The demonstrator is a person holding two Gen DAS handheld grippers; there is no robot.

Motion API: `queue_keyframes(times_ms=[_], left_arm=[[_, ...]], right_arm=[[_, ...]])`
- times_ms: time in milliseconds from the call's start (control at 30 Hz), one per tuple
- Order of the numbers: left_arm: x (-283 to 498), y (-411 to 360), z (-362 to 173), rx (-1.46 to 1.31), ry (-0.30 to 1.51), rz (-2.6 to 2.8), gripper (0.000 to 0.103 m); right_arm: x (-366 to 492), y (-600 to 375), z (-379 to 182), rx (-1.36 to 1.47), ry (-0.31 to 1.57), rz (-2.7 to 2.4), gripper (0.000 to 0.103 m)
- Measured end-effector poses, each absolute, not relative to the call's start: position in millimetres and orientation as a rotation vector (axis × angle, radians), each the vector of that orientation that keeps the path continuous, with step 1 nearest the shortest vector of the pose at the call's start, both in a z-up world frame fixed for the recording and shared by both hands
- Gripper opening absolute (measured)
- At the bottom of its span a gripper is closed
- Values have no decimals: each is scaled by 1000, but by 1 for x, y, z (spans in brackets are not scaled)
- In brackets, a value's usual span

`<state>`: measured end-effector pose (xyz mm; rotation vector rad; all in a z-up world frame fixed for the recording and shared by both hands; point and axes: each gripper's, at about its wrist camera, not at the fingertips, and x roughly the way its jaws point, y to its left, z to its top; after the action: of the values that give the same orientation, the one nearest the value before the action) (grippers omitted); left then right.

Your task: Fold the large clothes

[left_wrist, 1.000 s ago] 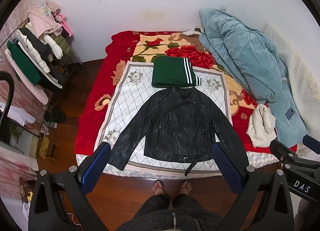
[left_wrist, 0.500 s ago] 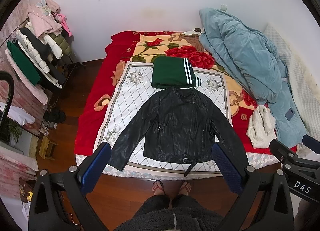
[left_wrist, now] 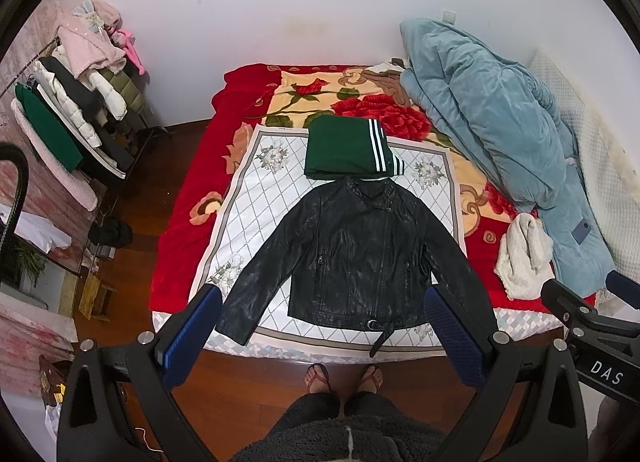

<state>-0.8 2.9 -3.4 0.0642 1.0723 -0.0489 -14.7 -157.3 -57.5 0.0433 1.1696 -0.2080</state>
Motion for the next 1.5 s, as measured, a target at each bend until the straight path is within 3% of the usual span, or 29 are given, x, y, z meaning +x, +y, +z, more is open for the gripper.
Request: queue_keyframes(times_ms=[933,1067,1267,1333,1400,1500], left_arm=[[8,1,1,58,1062,-58,103],[19,0,-11,79,995,-43,103],[66,-1,-75,209,950,33,103],[81,2,-100,212,966,36,103],[100,-5,-136,225,1004,44,103],[122,-21,-187,250,1061,57,103]], right_arm=[[-12,-160,-57,52,1173,-208,103],[2,-172,-68,124,1160,-202,103],[24,-234,-149,371,1191,-316,103],[25,-260,-187,469,1194,-378,95],[25,-286,-232,558,1214,-440,68],[20,-327,-319,769,1256,-497,66]])
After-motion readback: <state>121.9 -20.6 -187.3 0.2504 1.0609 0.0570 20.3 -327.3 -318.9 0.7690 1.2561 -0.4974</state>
